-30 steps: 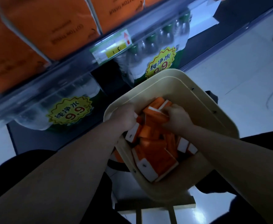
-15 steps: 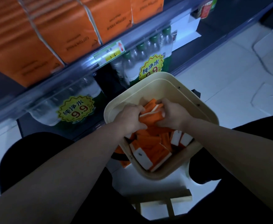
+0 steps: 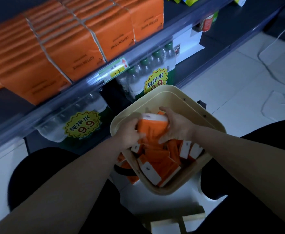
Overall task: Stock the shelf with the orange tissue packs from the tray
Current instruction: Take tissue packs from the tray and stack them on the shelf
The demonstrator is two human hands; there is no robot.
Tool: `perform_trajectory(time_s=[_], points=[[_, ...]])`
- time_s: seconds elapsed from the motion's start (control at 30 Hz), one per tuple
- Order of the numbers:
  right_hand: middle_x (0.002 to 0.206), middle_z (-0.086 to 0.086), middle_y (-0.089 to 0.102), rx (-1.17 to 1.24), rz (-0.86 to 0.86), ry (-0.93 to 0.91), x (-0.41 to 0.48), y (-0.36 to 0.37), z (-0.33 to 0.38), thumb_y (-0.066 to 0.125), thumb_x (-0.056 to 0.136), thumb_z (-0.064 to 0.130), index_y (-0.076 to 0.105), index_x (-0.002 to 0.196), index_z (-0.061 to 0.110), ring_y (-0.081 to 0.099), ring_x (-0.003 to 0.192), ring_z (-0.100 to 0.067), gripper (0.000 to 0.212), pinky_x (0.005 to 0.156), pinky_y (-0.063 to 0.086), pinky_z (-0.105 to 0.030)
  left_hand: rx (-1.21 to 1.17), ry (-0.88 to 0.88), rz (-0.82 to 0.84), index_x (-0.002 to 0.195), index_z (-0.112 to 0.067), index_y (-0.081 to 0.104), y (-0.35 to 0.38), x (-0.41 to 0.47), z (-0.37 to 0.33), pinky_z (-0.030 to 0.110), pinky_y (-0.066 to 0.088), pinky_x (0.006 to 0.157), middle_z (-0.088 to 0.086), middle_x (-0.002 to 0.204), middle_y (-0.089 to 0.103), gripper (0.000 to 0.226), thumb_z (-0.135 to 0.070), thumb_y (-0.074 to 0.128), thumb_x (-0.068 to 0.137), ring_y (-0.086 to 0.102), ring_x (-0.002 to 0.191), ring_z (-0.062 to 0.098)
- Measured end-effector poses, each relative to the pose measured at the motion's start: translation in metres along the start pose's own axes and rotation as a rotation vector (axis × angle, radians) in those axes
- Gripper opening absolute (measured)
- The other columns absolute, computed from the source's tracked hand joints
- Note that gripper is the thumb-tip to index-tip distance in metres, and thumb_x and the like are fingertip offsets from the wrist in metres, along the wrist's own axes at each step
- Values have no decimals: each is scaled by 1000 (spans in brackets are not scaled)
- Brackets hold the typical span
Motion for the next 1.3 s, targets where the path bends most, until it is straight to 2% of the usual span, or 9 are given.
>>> perform_trajectory(time_s=[0.13, 0.2, 0.3, 0.4, 0.53, 0.67, 0.93, 1.1, 1.3], points=[[115, -7, 62, 27, -48, 19, 3, 3, 0, 83, 68, 16, 46, 125, 18, 63, 99, -22, 68, 87, 54, -42, -173, -109, 16, 100, -26, 63, -8, -5, 11, 47, 54, 89, 2, 99, 69, 28, -20, 76, 76, 65, 94, 20], [108, -5, 63, -68, -69, -29, 5, 4, 8, 79, 72, 15, 50, 120, 16, 63, 94, -22, 56, 84, 54, -39, -47, -14, -44, 110, -25, 60, -16, -5, 8, 47, 52, 91, 1, 99, 70, 56, -38, 81, 60, 66, 96, 20], [110, -3, 63, -128, -68, -84, 6, 7, 18, 79, 70, 19, 54, 121, 18, 61, 97, -22, 57, 87, 51, -42, -1, 47, -173, 139, -22, 38, -30, -13, 2, 39, 41, 100, 1, 128, 54, 91, -32, 87, 63, 51, 117, 18], [115, -3, 57, -308, -86, -117, 6, 8, 26, 79, 69, 25, 55, 126, 26, 55, 104, -21, 62, 90, 47, -41, 6, 151, -215, 142, -31, 34, -36, -15, -1, 43, 38, 104, -1, 137, 47, 94, -28, 87, 64, 43, 125, 19], [112, -3, 55, -428, -83, -161, 6, 14, 35, 77, 70, 28, 53, 128, 28, 52, 105, -22, 63, 90, 46, -40, 120, 199, -156, 120, -28, 56, -32, -14, -4, 40, 46, 94, 0, 117, 59, 62, -26, 85, 66, 55, 108, 19], [127, -3, 54, -411, -39, -6, 11, 16, 7, 81, 63, 34, 38, 140, 26, 49, 118, -25, 88, 97, 44, -45, 255, 105, -108, 109, -24, 57, -39, -12, 4, 34, 47, 83, 0, 105, 60, 48, -22, 82, 68, 56, 97, 18], [117, -6, 64, -518, 113, 192, 2, 59, -73, 54, 90, 28, 62, 114, 23, 60, 107, -28, 26, 87, 50, -36, 249, -10, -162, 105, -16, 52, -30, -8, 30, 30, 42, 69, 2, 95, 57, 46, -31, 80, 71, 56, 88, 20], [134, -16, 51, -530, 199, 295, 6, 87, -97, 48, 96, 20, 35, 142, 11, 53, 119, -31, 49, 92, 43, -34, 245, -8, -154, 101, -17, 51, -18, -3, 32, 29, 38, 66, -1, 93, 55, 43, -34, 79, 73, 53, 85, 17], [142, -23, 39, -588, 278, 459, 13, 109, -113, 55, 94, 23, 25, 145, 4, 40, 129, -40, 62, 107, 34, -46, 215, -23, -165, 102, -19, 53, -21, 8, 26, 25, 34, 57, -8, 86, 51, 43, -36, 80, 72, 50, 81, 12]])
Point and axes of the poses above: each hand's wrist, its own x-axis towards the middle knuckle, its own y-axis out of the palm, z = x × y, the point moved 6 cm from there along x, towards the middle knuckle
